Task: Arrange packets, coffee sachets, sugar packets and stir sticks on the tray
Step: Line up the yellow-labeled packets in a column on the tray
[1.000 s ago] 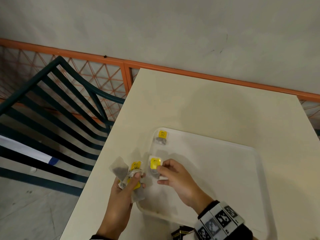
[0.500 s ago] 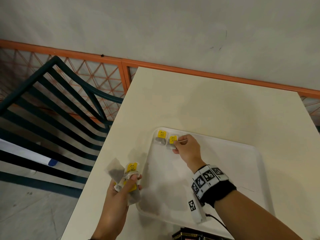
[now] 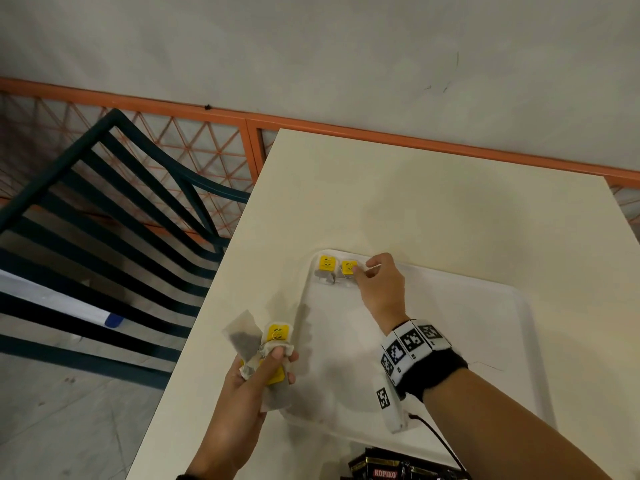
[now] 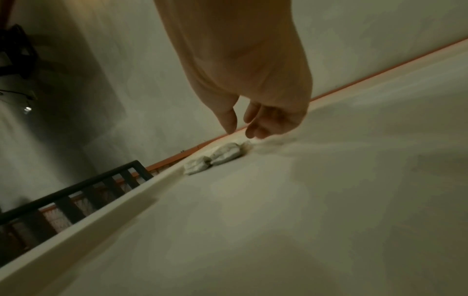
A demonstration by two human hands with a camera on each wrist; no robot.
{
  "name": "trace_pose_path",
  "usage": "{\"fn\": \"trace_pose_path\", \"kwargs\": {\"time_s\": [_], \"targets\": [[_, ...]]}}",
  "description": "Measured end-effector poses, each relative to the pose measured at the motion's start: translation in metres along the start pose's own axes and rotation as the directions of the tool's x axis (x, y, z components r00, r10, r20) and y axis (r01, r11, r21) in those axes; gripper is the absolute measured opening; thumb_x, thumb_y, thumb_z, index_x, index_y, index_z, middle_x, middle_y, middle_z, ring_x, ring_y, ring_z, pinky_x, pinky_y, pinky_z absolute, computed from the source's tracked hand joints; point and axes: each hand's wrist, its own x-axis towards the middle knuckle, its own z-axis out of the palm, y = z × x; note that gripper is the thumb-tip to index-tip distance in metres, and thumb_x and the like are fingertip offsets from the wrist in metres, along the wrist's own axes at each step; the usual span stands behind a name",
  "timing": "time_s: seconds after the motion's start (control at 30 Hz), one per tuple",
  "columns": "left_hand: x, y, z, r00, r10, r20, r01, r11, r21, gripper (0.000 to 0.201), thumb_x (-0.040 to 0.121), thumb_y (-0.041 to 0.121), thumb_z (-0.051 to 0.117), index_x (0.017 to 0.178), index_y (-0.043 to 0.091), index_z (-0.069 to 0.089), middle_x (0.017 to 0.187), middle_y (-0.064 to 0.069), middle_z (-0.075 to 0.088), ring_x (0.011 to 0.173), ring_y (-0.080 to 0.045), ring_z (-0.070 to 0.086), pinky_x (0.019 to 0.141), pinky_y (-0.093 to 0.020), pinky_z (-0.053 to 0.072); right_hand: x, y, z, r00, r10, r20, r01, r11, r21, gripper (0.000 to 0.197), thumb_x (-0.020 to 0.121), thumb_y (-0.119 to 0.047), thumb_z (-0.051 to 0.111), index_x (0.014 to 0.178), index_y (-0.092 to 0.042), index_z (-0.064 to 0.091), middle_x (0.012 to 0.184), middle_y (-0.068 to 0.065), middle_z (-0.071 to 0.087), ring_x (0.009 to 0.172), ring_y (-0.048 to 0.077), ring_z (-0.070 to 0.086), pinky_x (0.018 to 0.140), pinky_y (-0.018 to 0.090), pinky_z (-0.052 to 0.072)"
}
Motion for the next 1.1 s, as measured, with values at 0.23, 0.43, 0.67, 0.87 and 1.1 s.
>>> {"fn": "trace_pose_path", "kwargs": {"time_s": [0.23,0.43,0.67,0.87,1.1], "targets": [[0.003,0.000,0.007,1.000,-0.013,0.013,0.013,0.999,-0.037,0.038,0.078,0.024,0.062,0.112,0.008,0.060,0.093,-0.015,0.069,0.060,-0.014,0.059,0.058,-0.023,0.052,-0.057,-0.029,-0.017,0.909,-0.121,0.399,0.117,0.992,0.034,0.014,0.088,-0.034,0.059,0.083,-0.022,0.061,0.073,-0.013,0.057,0.065,-0.001,0.050,0.063,0.009,0.037],[0.002,0.002,0.012,0.999,-0.006,0.037,0.005,1.000,0.017,0.023,0.088,0.015,0.053,0.109,0.010,0.060,0.082,-0.007,0.069,0.058,-0.014,0.060,0.053,-0.023,0.051,-0.096,-0.031,-0.014,0.717,-0.137,0.683,-0.044,0.970,0.241,0.008,0.088,-0.020,0.060,0.094,-0.018,0.066,0.077,-0.009,0.064,0.067,-0.002,0.060,0.061,0.007,0.041],[-0.001,0.004,0.005,1.000,-0.016,-0.024,0.017,1.000,0.011,0.020,0.088,0.017,0.053,0.105,0.013,0.062,0.083,-0.011,0.064,0.059,-0.018,0.060,0.056,-0.029,0.049,-0.097,-0.031,-0.007,0.771,-0.116,0.626,-0.097,0.950,0.295,0.009,0.094,-0.016,0.051,0.087,-0.017,0.057,0.089,0.006,0.062,0.080,0.014,0.060,0.073,0.022,0.051],[0.003,0.008,0.001,0.998,-0.004,-0.070,0.007,0.999,0.046,0.035,0.081,0.041,0.053,0.096,0.011,0.064,0.077,-0.011,0.065,0.063,-0.021,0.058,0.064,-0.031,0.047,-0.098,-0.029,-0.009,0.721,-0.150,0.676,-0.098,0.944,0.315,0.007,0.096,-0.014,0.047,0.092,-0.016,0.052,0.089,0.005,0.060,0.067,0.017,0.065,0.055,0.023,0.052],[0.005,0.005,-0.015,0.986,0.086,-0.141,-0.034,0.941,0.337,0.016,0.090,0.021,0.056,0.082,0.011,0.066,0.074,-0.007,0.068,0.069,-0.022,0.059,0.065,-0.035,0.050,-0.083,-0.015,-0.013,0.818,-0.018,0.576,-0.171,0.947,0.272,0.013,0.089,-0.005,0.057,0.100,-0.011,0.055,0.090,0.010,0.059,0.069,0.017,0.059,0.058,0.020,0.053]]}}
